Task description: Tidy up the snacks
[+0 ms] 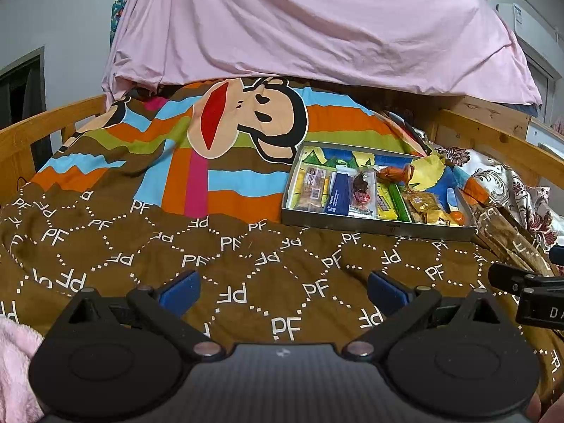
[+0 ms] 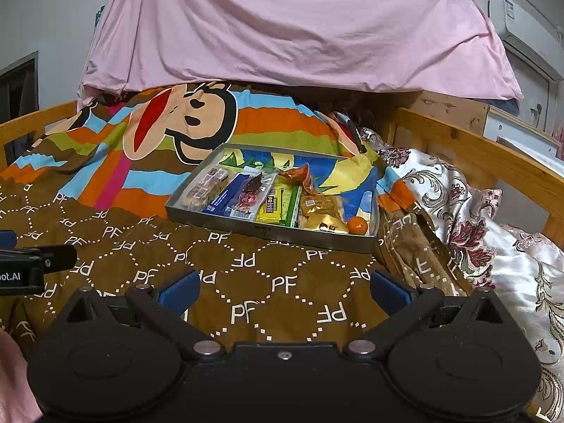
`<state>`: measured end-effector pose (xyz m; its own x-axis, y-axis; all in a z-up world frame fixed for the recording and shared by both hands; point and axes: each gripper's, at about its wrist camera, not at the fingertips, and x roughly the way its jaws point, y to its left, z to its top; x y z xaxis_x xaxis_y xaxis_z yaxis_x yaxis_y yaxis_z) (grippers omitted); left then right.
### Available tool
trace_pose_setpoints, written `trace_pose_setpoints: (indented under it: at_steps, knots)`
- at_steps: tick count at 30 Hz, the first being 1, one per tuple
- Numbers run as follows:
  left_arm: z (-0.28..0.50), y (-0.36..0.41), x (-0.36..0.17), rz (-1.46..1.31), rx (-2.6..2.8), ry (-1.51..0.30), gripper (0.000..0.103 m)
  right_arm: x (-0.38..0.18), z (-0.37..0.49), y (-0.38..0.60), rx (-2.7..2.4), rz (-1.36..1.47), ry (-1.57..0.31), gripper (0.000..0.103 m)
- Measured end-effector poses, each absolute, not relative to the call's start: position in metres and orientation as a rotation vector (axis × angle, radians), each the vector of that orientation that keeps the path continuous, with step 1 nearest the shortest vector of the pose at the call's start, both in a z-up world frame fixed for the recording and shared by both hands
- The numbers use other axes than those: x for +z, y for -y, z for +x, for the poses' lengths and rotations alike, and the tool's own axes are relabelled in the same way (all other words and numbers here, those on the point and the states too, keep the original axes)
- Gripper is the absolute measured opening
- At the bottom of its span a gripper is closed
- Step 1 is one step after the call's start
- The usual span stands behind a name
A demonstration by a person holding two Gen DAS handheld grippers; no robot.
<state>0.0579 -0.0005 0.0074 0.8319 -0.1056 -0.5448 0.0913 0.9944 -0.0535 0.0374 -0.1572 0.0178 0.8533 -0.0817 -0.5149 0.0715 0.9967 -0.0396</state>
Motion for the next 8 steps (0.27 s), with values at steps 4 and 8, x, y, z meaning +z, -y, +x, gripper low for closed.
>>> trace_pose_setpoints:
  at_steps: [4, 8]
  knots:
    - [0.058, 0.0007, 0.0076, -0.026, -0.103, -0.579, 0.103, 0.0182, 0.038, 0.1571, -0.081, -0.019, -0.544, 0.102]
    - [0.0581, 0.0009, 0.0076, -0.026, -0.103, -0.579, 0.103, 0.0168, 0.0371, 0.1569, -0.08, -0.021, -0.545, 0.102]
